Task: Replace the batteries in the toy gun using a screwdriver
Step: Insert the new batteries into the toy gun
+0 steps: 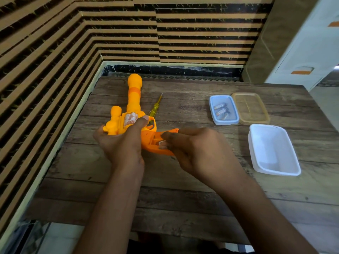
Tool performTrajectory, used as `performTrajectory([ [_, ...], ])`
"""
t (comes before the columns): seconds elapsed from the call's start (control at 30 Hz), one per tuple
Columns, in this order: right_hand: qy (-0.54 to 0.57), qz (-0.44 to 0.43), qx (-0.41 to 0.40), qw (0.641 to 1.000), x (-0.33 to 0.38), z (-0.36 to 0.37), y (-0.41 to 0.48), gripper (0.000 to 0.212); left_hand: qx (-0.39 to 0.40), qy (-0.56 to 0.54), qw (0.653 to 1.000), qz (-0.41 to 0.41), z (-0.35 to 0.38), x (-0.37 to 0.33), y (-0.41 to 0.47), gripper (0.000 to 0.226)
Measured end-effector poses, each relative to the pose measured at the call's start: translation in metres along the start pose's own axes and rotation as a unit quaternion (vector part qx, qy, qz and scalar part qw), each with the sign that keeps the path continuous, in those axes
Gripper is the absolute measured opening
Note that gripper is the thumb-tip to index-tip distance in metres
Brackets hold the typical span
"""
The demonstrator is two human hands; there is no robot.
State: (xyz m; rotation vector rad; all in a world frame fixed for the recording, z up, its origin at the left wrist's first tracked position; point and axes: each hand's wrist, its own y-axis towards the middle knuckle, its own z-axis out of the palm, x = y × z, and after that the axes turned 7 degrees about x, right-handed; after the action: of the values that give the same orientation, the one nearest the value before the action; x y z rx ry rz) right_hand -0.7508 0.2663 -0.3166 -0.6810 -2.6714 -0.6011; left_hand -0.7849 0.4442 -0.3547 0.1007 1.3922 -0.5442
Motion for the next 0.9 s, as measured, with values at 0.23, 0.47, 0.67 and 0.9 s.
performTrajectory([
  [0.23,0.122,0.011,-0.057,0.991,-0.005,0.006,0.002,0.026,0.011,-0.007,1.000,-0.011,0.002,-0.003,-0.003,0.108],
  [0.47,0.410,0.127,-0.194,0.882,0.010,-0.001,0.006,0.016,0.057,-0.069,0.991,-0.104,0.004,-0.005,-0.003,0.089],
  [0.67,0.662,0.355,-0.200,0.629,0.003,0.000,0.010,0.046,0.087,-0.058,0.989,-0.108,0.005,-0.007,-0.007,0.105],
  [0.9,0.808,0.414,-0.158,0.389,-0.013,-0.003,0.010,0.032,0.038,-0.055,0.995,-0.081,0.005,-0.007,-0.012,0.092],
])
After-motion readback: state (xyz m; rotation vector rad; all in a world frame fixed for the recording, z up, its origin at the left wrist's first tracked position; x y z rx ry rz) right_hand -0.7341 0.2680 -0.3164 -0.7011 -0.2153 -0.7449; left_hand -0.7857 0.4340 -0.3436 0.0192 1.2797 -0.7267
